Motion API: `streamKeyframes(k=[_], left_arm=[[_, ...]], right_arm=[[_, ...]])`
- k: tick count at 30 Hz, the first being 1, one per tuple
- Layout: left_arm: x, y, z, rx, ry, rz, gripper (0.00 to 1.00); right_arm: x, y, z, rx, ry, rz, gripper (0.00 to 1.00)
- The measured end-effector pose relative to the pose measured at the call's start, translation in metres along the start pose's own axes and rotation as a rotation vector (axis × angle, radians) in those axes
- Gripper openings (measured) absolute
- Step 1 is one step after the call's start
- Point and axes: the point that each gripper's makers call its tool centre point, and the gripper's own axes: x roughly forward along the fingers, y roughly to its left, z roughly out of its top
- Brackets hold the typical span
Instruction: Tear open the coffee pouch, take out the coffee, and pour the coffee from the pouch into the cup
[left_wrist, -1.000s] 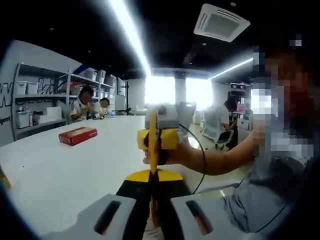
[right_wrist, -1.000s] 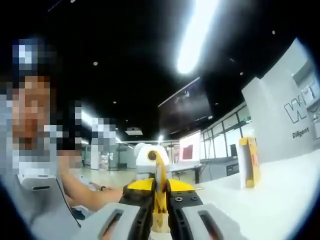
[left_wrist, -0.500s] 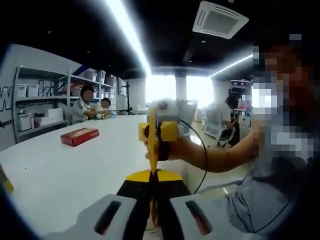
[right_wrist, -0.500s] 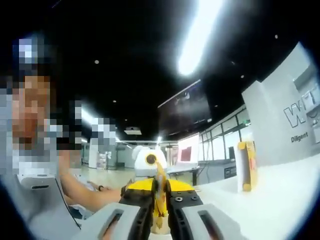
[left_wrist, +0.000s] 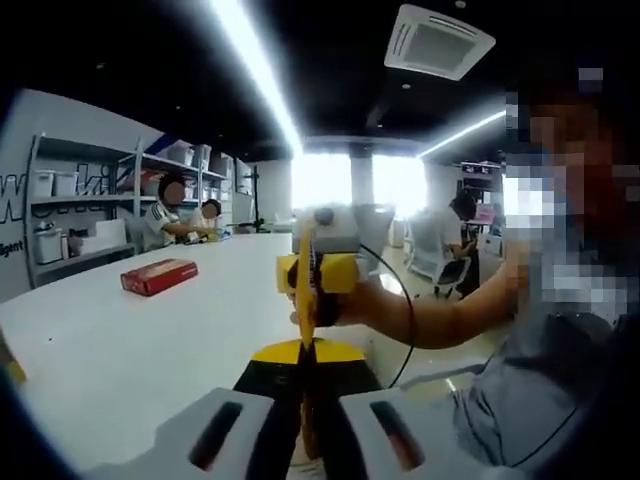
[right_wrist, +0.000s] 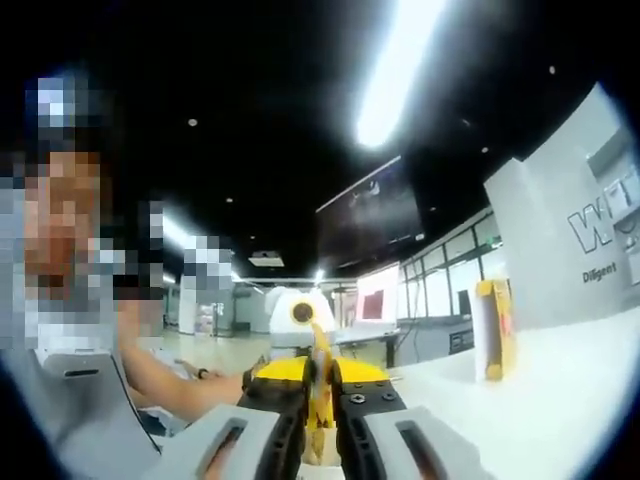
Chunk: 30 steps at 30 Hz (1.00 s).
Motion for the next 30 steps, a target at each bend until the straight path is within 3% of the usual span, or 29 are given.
streamKeyframes(k=[7,13,20,30], left_arm=[[0.0006,-0.0031,-0.005,0.022,0.02,-0.003,0.03],[0.0022,-0.0052,-0.0036,-0.025,0.011,-0.036,0.06],[0.0039,-0.0023,-0.0011,0.002,0.012,-0.017,0.08],[0.0028,-0.0009,-0.0021,0.012,0.021,0.006,0.03]], right_arm=[[-0.0022,0.0012,0.0091,-0.001,-0.03,0.005,0.09],[-0.0026,0.0038,0.01,-0.01,-0.031,0.001,0.08],[-0.003,0.0004,0.0098,-0.001,-0.037,-0.006,0.08],[-0.0029,0.0014,0.008,0.009,-0.043,0.011,0.12]])
